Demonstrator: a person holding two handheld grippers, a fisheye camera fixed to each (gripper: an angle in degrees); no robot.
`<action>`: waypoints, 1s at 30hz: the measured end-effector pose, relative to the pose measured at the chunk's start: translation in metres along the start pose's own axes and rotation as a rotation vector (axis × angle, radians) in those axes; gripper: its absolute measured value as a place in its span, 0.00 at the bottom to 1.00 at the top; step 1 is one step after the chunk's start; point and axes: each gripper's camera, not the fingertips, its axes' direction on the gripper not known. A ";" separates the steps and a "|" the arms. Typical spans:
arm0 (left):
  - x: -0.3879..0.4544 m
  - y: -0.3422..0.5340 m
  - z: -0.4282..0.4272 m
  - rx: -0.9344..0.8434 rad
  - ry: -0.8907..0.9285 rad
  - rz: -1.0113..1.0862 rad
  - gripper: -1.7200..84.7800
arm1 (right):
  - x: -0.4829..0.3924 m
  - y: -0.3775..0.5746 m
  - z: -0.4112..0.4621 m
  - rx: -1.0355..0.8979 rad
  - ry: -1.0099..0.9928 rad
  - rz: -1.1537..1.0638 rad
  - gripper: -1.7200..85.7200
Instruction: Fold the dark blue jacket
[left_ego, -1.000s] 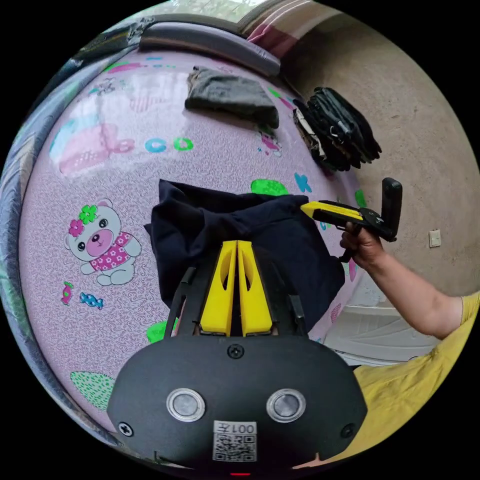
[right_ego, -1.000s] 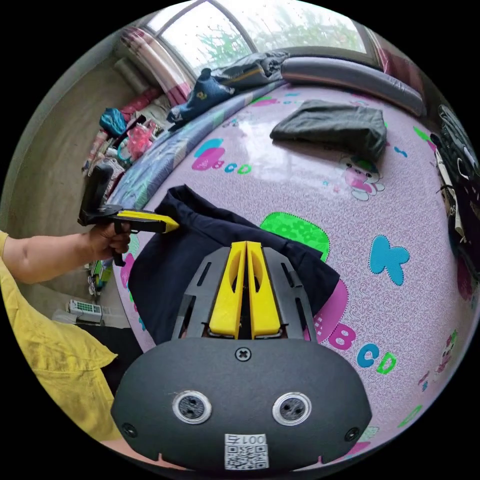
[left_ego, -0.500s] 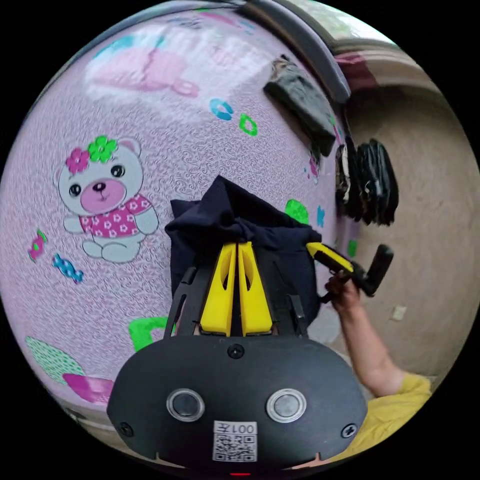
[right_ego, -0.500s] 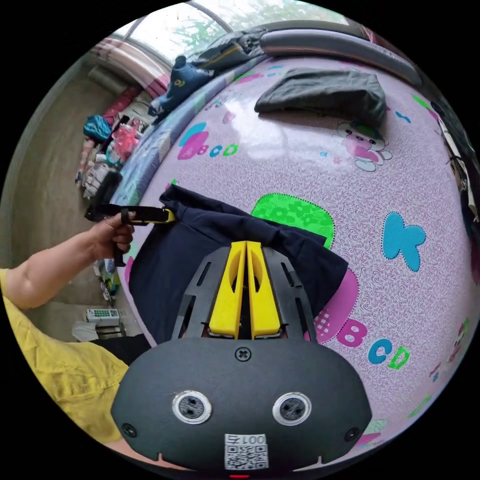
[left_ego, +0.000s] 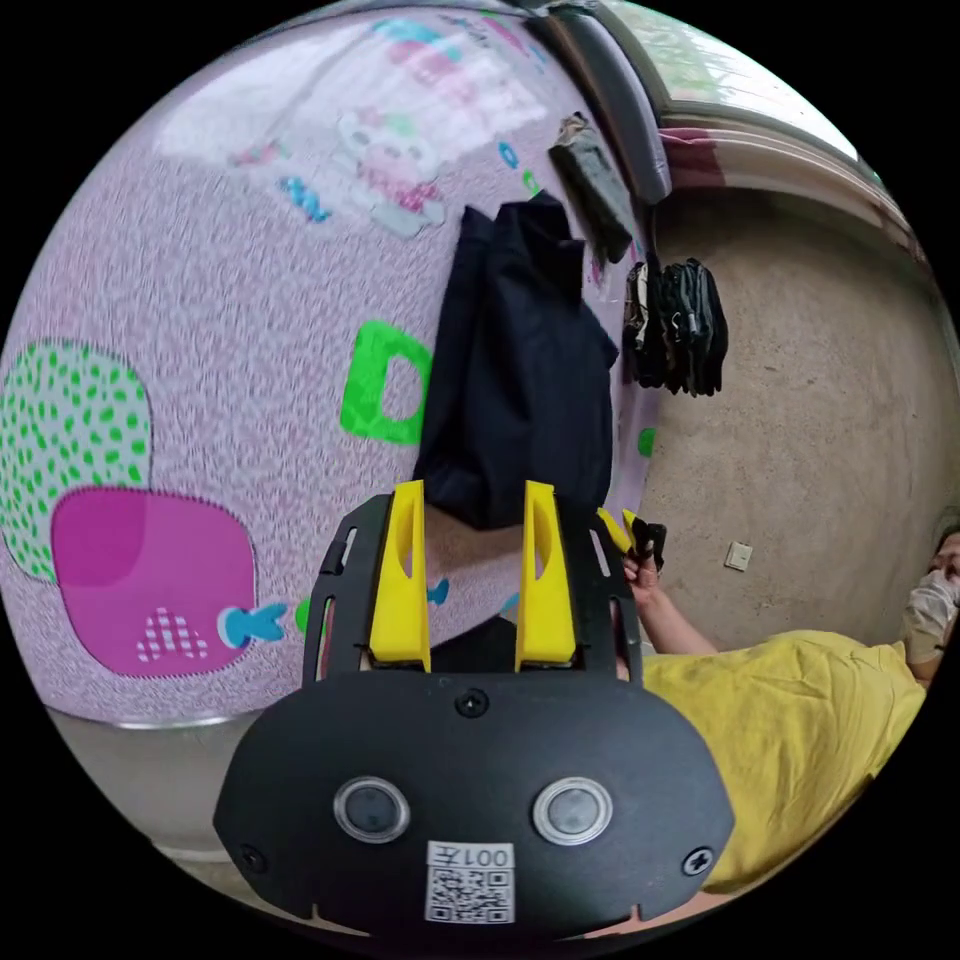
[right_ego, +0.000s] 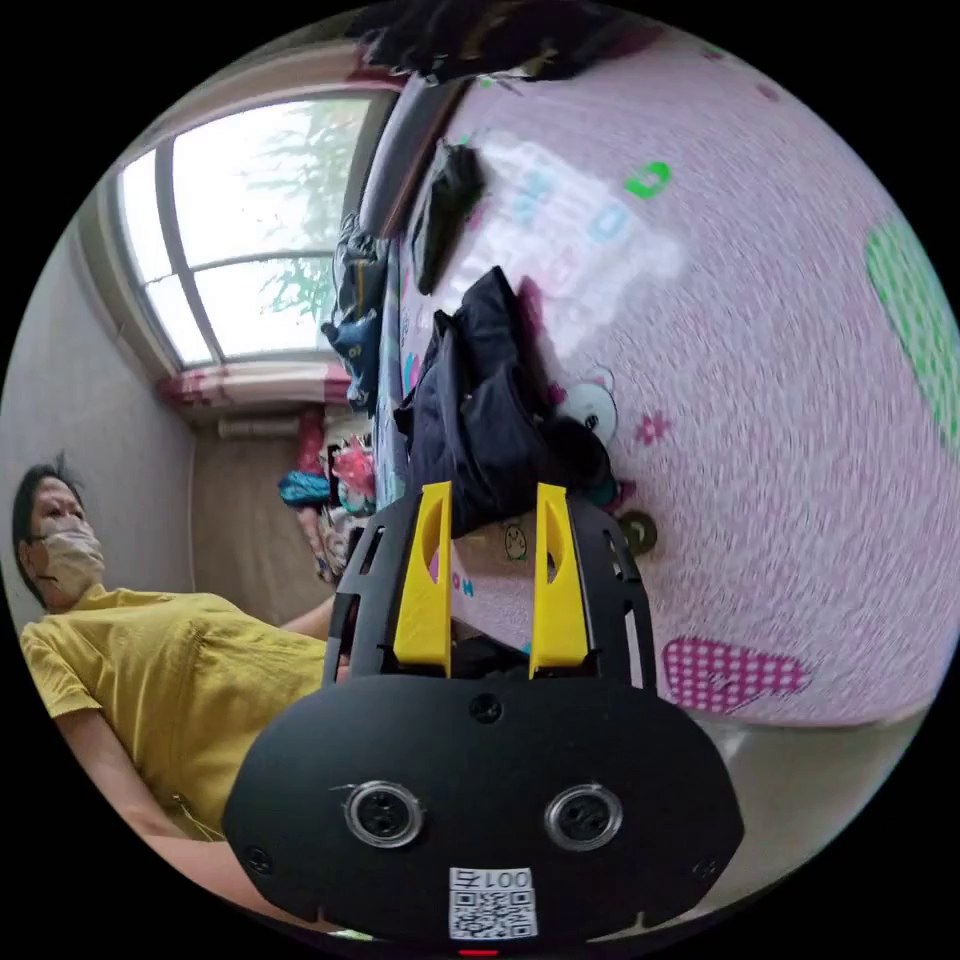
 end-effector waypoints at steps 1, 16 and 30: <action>-0.009 0.006 0.003 -0.008 0.011 -0.022 0.14 | 0.018 0.016 0.005 0.025 -0.034 0.050 0.17; -0.061 -0.011 -0.008 0.073 0.283 -0.075 0.17 | 0.108 0.009 0.101 0.229 -0.225 0.107 0.17; -0.023 0.001 -0.083 0.194 0.452 0.155 0.02 | 0.098 -0.004 0.092 0.209 -0.332 -0.017 0.04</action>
